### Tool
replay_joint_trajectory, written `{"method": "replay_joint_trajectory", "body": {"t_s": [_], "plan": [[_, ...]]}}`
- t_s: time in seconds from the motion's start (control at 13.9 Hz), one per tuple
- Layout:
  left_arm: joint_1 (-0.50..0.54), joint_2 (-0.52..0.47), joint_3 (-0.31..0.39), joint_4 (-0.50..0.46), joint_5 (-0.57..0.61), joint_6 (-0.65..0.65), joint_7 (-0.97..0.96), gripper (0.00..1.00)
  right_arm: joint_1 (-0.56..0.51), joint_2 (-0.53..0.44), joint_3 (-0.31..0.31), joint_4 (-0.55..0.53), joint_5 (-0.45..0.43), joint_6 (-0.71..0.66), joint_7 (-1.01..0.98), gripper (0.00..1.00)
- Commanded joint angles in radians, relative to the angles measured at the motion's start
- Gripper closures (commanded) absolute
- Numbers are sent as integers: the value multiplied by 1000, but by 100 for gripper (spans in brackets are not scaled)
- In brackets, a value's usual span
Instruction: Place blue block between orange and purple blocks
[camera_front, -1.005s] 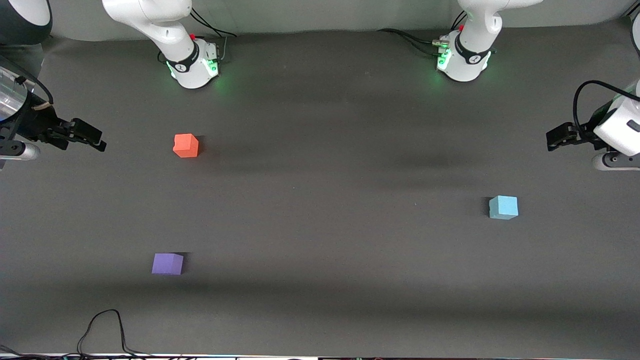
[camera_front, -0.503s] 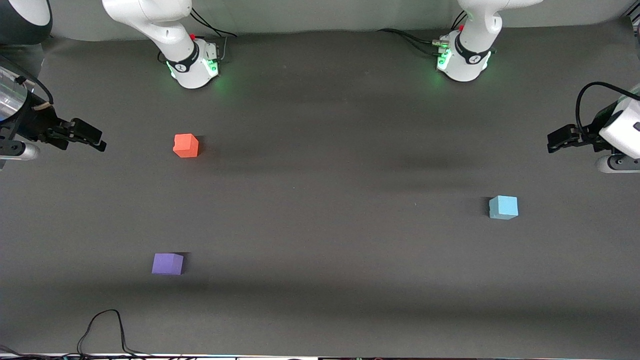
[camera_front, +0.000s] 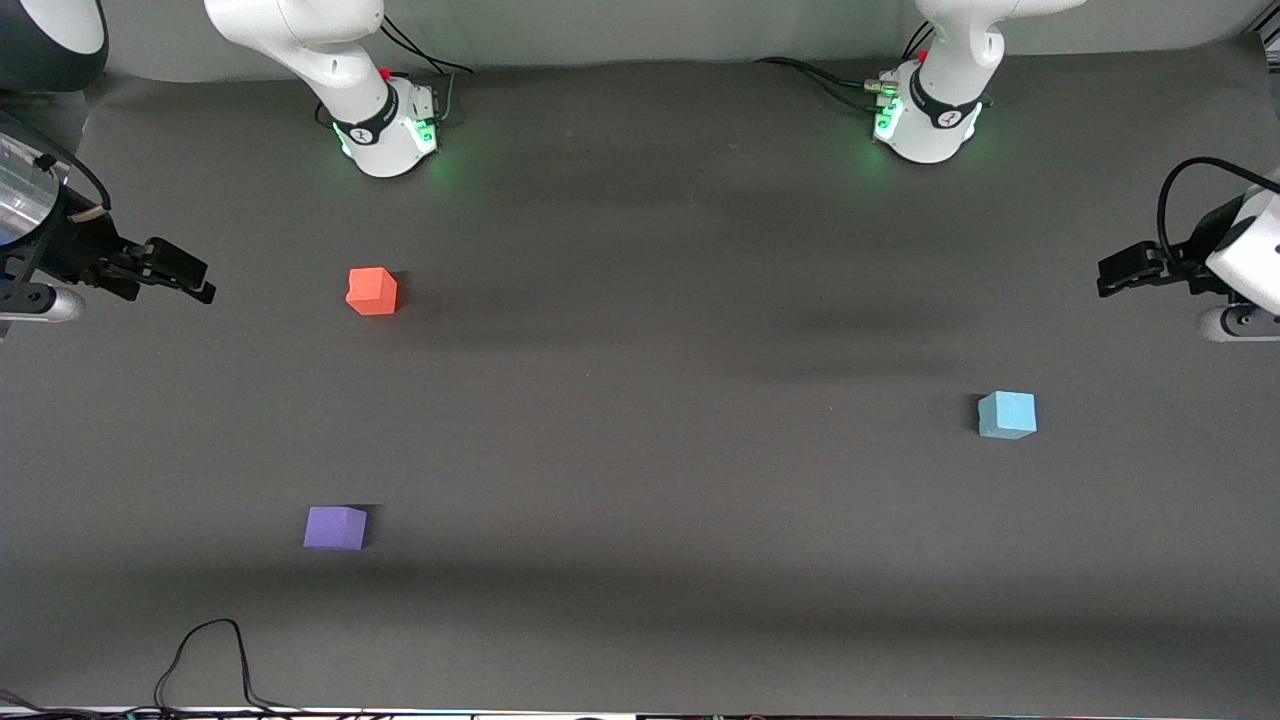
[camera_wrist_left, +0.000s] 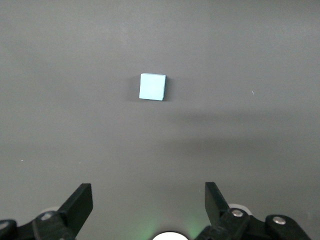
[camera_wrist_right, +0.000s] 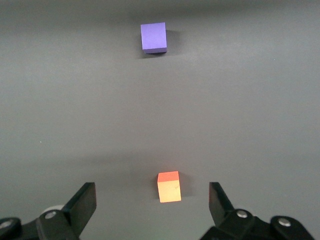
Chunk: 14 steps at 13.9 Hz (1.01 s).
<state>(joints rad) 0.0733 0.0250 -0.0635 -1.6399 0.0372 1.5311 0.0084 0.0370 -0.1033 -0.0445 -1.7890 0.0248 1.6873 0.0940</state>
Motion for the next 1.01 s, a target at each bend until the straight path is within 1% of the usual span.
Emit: {"method": "replay_joint_trajectory", "body": {"t_s": [0.0,0.14,0.22,0.29,0.65,0.86,0.93], "plan": [[23,-7,7,-64,-16,26,-7,0,6,-1,0,5,-16,-4,1,0],[37,4,10,-183,-16,183,10,0,6,2,0,5,-16,-4,1,0],[49,12,10,-233,-16,258,22,0,6,1,0,3,-16,-4,1,0],[49,27,10,-262,-16,312,24,0,6,1,0,5,-16,-4,1,0],[49,206,7,-288,-28,472,21,0,4,1,0,2,-16,-4,3,0],[51,289,5,-377,-26,686,33,0,4,1,-1,2,-16,-8,3,0],[56,317,5,-391,-26,731,45,0,6,1,-1,0,-16,-8,3,0]]}}
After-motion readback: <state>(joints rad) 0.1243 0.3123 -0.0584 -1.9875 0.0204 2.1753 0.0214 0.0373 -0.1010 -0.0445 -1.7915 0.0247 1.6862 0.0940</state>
